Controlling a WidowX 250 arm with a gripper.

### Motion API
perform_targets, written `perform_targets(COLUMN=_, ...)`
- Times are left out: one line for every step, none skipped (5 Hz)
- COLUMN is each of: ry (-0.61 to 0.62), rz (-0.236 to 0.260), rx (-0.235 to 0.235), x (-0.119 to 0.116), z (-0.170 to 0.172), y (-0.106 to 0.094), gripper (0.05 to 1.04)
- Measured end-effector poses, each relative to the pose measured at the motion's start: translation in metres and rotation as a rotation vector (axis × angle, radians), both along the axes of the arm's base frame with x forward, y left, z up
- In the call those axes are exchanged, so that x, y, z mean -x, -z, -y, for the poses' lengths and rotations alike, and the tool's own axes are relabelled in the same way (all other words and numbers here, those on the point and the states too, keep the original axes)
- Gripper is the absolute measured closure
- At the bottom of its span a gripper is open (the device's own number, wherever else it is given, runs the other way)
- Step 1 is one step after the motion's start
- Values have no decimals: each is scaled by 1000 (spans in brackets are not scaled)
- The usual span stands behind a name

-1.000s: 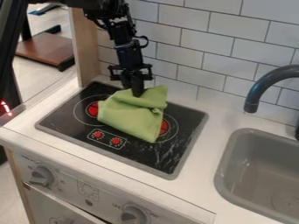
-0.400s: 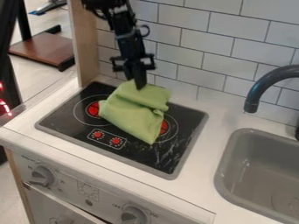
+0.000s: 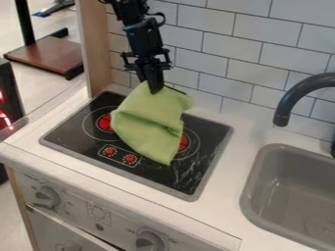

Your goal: Unfold the cloth from top to bottom

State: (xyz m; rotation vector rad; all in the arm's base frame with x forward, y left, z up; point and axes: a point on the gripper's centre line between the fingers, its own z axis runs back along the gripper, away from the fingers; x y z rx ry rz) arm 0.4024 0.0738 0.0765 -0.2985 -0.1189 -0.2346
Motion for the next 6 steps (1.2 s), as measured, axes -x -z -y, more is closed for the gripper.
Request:
perform_targets(ry=79, rz=-15, rx=2, x=26, z=5, y=-6, gripper=1026)
perform_targets(ry=128, rz=-58, rx=-33, x=46, z=-5, y=-2, gripper=1026)
perform_targets(ry=195, rz=-94, rx=-34, x=64, z=-17, y=0, gripper=1028)
perform_targets(ry=298, rz=-139, rx=-47, x=84, z=-18, y=8, gripper=1028)
perform_targets(ry=348, rz=-166, rx=-138, x=98, z=-30, y=10, gripper=1028)
perform_targets(ry=446, rz=-166, rx=-149, x=101, z=-33, y=22, gripper=1028)
